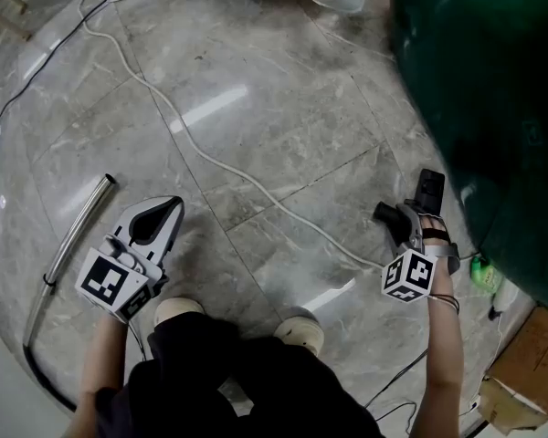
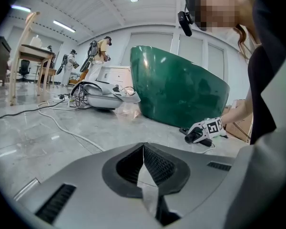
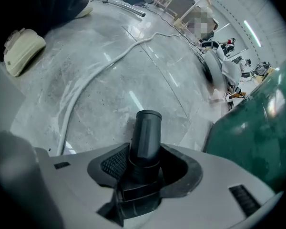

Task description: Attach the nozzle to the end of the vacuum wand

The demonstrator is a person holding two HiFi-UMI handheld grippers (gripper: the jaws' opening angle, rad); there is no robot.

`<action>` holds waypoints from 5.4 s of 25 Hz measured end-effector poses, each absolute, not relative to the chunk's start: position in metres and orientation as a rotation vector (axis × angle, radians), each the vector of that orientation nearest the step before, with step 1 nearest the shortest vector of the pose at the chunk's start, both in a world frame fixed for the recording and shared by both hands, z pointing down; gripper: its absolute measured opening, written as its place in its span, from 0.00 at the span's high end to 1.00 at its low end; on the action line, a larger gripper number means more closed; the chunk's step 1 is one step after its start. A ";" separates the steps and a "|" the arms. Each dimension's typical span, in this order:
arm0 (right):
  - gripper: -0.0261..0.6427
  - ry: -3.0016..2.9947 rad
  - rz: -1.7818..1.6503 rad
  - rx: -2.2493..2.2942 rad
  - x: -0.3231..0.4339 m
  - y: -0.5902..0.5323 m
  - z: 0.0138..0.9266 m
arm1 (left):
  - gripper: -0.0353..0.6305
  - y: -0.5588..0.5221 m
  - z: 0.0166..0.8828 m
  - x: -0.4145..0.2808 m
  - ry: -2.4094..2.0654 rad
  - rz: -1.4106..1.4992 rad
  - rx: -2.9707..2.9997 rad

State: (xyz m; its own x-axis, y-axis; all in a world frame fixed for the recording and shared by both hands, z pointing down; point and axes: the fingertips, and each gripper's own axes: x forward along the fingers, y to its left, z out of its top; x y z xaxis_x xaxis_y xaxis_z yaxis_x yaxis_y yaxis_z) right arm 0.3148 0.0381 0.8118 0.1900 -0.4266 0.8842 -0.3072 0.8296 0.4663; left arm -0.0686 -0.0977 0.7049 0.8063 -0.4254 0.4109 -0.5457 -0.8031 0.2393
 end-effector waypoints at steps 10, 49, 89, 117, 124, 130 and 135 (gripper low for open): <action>0.66 -1.616 0.151 0.719 0.301 0.023 0.783 | 0.93 -0.094 0.709 -0.079 -0.737 0.539 2.637; 0.66 -1.720 0.065 0.636 0.248 0.013 0.754 | 0.68 -0.105 0.818 -0.352 -0.805 1.740 2.083; 0.66 -1.767 -0.070 0.512 0.204 -0.005 0.740 | 0.71 -0.068 0.736 -0.097 -0.209 1.413 2.633; 0.66 -1.804 -0.246 0.319 0.142 -0.047 0.754 | 0.70 -0.023 0.731 -0.012 0.082 1.313 2.703; 0.66 -1.804 -0.299 0.262 0.134 -0.051 0.750 | 0.70 -0.017 0.735 -0.010 0.118 1.324 2.689; 0.66 -1.746 -0.389 0.182 0.138 -0.048 0.753 | 0.70 -0.010 0.739 -0.007 0.165 1.336 2.670; 0.66 -1.659 -0.467 0.094 0.142 -0.045 0.758 | 0.69 -0.003 0.746 -0.004 0.206 1.373 2.658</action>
